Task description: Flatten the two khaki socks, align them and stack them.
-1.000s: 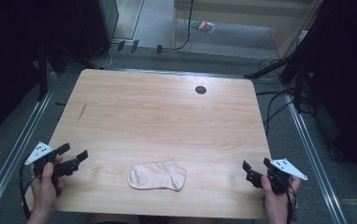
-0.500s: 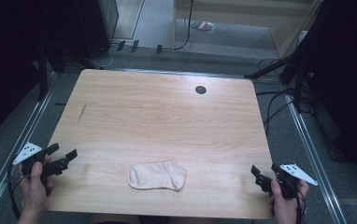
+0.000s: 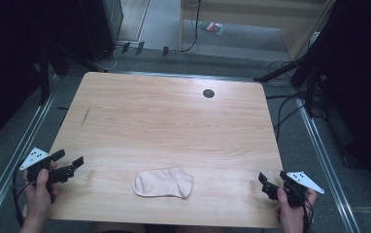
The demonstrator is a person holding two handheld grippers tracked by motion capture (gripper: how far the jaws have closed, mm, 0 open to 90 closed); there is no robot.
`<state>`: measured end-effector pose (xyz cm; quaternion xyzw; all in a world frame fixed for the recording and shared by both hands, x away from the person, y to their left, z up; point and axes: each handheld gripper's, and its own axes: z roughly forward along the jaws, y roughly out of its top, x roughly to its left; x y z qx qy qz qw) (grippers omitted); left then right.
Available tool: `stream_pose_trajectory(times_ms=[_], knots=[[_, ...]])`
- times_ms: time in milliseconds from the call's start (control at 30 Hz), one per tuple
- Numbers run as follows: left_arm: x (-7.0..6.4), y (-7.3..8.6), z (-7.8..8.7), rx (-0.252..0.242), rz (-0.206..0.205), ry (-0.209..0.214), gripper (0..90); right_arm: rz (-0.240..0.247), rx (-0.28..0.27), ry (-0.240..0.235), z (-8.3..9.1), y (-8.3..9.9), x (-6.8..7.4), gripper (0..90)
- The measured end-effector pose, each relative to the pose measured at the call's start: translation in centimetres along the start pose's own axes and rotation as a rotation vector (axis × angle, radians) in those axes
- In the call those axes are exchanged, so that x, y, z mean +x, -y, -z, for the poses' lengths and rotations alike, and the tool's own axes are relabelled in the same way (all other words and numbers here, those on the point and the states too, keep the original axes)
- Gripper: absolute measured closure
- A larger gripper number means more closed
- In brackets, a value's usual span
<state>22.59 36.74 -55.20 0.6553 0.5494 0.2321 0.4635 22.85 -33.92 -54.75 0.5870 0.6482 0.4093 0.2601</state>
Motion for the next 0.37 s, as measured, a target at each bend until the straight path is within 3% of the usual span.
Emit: stream_pose_trajectory(times_ms=[367], knots=[[-0.06,-0.03,-0.08,0.01,-0.008,0.0,14.4,-0.027,0.016,0.007,-0.13,-0.06,-0.2,15.1]])
